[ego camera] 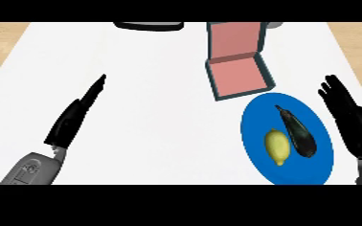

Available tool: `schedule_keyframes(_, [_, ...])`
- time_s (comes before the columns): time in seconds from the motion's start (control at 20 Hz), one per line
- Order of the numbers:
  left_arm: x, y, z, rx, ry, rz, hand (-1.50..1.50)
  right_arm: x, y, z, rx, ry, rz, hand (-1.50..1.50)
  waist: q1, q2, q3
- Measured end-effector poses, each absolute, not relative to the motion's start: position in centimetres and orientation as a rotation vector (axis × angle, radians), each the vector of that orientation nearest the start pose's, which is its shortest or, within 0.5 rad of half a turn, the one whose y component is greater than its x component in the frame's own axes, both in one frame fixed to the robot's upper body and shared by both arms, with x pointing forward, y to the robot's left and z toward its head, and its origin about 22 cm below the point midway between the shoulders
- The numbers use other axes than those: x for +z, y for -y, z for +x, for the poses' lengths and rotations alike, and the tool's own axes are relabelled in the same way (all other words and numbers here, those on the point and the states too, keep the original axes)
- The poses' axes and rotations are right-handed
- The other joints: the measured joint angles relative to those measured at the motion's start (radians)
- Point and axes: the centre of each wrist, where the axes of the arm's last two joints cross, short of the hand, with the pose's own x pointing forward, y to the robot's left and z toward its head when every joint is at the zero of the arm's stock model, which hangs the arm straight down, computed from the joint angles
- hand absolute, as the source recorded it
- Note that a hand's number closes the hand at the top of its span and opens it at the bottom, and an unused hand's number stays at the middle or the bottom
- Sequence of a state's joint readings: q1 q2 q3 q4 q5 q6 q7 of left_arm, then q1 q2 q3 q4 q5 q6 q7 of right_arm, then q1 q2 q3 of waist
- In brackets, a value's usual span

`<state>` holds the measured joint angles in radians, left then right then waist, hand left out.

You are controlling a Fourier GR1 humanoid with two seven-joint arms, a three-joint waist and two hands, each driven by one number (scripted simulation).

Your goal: Pick the eggplant from the plate and place it in the cardboard box

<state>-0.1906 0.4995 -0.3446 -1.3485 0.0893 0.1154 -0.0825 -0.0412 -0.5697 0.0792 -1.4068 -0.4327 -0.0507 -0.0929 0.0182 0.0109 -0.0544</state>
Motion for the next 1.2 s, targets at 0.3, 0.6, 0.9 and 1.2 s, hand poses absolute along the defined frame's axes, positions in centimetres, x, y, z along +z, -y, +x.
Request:
schedule_keyframes(0.3, [1.1, -31.6, 27.6, -0.397, 1.495, 0.43, 0.0, 2.9, 36.5, 26.0, 0.188, 1.44, 0.132, -1.5, 0.03, -0.001, 0.046])
schedule_keyframes(0.6, [1.2, -33.7, 27.5, -0.301, 1.432, 0.545, 0.0, 4.2, 38.8, 25.7, 0.684, 1.44, 0.125, -1.5, 0.044, -0.002, 0.055])
schedule_keyframes(0.9, [1.8, -34.6, 27.6, -0.252, 1.41, 0.598, 0.0, 1.4, 43.2, 25.0, 0.587, 1.493, 0.299, -1.5, 0.036, 0.003, 0.062])
schedule_keyframes(1.2, [1.8, -34.4, 27.9, -0.245, 1.407, 0.601, 0.0, 4.0, 44.7, 27.2, 0.829, 1.494, 0.131, -1.5, 0.041, 0.005, 0.062])
